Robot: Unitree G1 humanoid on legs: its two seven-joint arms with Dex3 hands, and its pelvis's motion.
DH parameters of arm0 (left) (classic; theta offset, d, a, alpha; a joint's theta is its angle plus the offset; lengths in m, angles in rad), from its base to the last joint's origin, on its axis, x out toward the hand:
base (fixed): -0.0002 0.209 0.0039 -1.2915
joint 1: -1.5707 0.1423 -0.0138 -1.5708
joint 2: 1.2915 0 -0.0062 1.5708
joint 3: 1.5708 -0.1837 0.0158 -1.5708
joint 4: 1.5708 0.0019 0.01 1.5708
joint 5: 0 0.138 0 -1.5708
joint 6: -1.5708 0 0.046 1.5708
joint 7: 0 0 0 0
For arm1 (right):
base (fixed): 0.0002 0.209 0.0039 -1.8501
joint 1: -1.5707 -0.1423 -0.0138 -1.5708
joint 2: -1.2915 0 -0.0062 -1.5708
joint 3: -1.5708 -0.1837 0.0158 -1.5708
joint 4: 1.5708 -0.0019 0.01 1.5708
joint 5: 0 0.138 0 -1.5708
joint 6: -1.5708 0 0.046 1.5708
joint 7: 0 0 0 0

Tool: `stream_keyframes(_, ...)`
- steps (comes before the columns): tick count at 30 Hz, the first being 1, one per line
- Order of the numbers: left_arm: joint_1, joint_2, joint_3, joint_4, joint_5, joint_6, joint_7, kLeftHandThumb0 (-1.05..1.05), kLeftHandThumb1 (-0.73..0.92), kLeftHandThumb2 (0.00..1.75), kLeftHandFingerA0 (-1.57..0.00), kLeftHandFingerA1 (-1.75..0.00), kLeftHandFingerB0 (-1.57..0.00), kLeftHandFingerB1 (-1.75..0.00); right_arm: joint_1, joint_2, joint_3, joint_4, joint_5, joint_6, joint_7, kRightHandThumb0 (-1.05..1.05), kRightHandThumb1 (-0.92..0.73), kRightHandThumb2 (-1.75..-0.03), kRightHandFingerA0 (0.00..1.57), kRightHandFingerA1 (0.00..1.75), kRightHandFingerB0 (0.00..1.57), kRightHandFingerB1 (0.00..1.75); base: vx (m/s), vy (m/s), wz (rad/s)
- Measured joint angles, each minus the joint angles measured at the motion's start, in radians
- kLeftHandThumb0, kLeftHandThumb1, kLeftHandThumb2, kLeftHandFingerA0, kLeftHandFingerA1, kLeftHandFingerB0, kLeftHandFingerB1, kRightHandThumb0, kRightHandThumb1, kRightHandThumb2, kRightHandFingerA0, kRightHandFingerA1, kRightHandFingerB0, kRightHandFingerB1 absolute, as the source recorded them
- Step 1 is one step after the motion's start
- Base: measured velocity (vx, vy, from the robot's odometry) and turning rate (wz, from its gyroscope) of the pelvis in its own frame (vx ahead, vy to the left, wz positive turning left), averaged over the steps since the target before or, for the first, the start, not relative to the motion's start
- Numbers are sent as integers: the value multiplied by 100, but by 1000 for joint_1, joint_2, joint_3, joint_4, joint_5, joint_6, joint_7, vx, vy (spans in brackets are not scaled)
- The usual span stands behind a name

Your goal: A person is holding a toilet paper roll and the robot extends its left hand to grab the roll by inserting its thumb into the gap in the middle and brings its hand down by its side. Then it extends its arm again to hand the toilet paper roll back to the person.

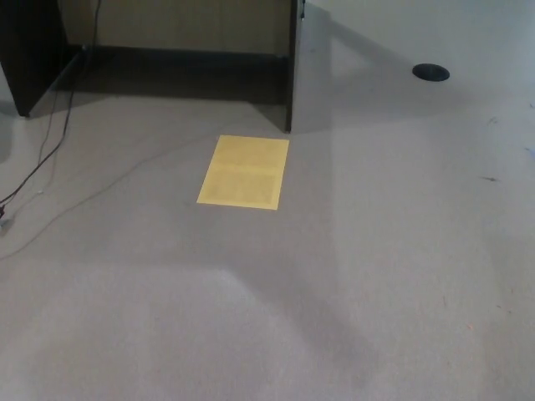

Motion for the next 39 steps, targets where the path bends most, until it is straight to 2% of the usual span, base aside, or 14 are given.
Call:
stream_keyframes(5, -10, 2, 2, -18, 5, -57, 25, -11, 84, 66, -86, -138, -69, -123, 1, -2, -2, 1, 0, 0, 0, -37, -65, -60, 75, 59, 57, 41, 0, 0, 0)
stream_keyframes(6, -18, 2, 6, -36, 1, -68, 24, -11, 80, 72, -91, -137, -73, -121, 1, -3, -3, 1, 1, 0, 0, -37, -65, -60, 77, 61, 57, 41, 0, 0, 0)
stream_keyframes(7, -25, 2, 11, -58, -4, -76, 22, 2, 74, 85, -97, -139, -76, -123, 0, -3, -4, 0, 1, 1, 0, -38, -65, -60, 75, 57, 56, 41, 0, 0, 0)
stream_keyframes(11, -78, 1, 33, -203, -42, -112, -5, -7, 77, 78, -93, -136, -74, -123, -1, -7, -6, -2, 1, 0, 0, -38, -65, -60, 75, 58, 57, 41, 0, 0, 0)
stream_keyframes(15, -144, 1, 35, -384, -59, -110, -33, -8, 74, 76, -102, -125, -76, -116, 3, -10, -11, -4, 1, 0, 0, -36, -64, -60, 76, 57, 57, 42, 0, 0, 0)
stream_keyframes(16, -158, -1, 33, -425, -60, -104, -39, -6, 76, 75, -97, -127, -77, -114, 3, -10, -12, -4, 1, 0, 0, -37, -64, -60, 75, 56, 56, 41, 0, 0, 0)
stream_keyframes(21, -236, -21, 3, -636, -60, -48, -74, 2, 78, 71, -91, -129, -78, -113, 3, -10, -14, -4, 0, 0, 0, -38, -65, -60, 75, 54, 56, 41, 0, 0, 0)
stream_keyframes(25, -317, -53, -45, -780, -52, 16, -102, -6, 80, 67, -94, -125, -80, -108, 3, -10, -13, -5, 0, -1, 0, -37, -64, -60, 75, 55, 57, 41, 0, 0, 0)
stream_keyframes(27, -376, -70, -79, -844, -46, 53, -121, -10, 77, 71, -82, -147, -76, -125, 3, -10, -13, -5, 0, -1, 0, -37, -65, -60, 74, 53, 57, 41, 0, 0, 0)
stream_keyframes(31, -497, -127, -150, -944, -27, 118, -152, -8, 70, 77, -87, -150, -78, -117, 3, -10, -13, -5, 0, -1, 0, -37, -65, -60, 74, 53, 57, 41, 0, 0, 0)
stream_keyframes(33, -547, -157, -182, -985, -18, 147, -166, -12, 72, 76, -82, -155, -74, -130, 3, -9, -13, -5, 0, -1, 0, -37, -64, -60, 74, 53, 58, 41, 0, 0, 0)
stream_keyframes(36, -623, -214, -237, -1031, -5, 194, -187, -18, 72, 79, -85, -154, -75, -129, 3, -9, -12, -5, 0, -1, 0, -38, -65, -60, 75, 55, 58, 41, 0, 0, 0)
stream_keyframes(37, -659, -242, -265, -1052, 3, 218, -199, -20, 78, 71, -77, -162, -67, -136, 2, -9, -11, -5, -1, -1, 0, -37, -64, -60, 72, 54, 57, 42, 0, 0, 0)
stream_keyframes(39, -706, -287, -307, -1073, 16, 253, -214, -19, 79, 71, -79, -161, -64, -140, 2, -9, -10, -5, -1, -1, 0, -37, -64, -60, 73, 54, 57, 41, 0, 0, 0)
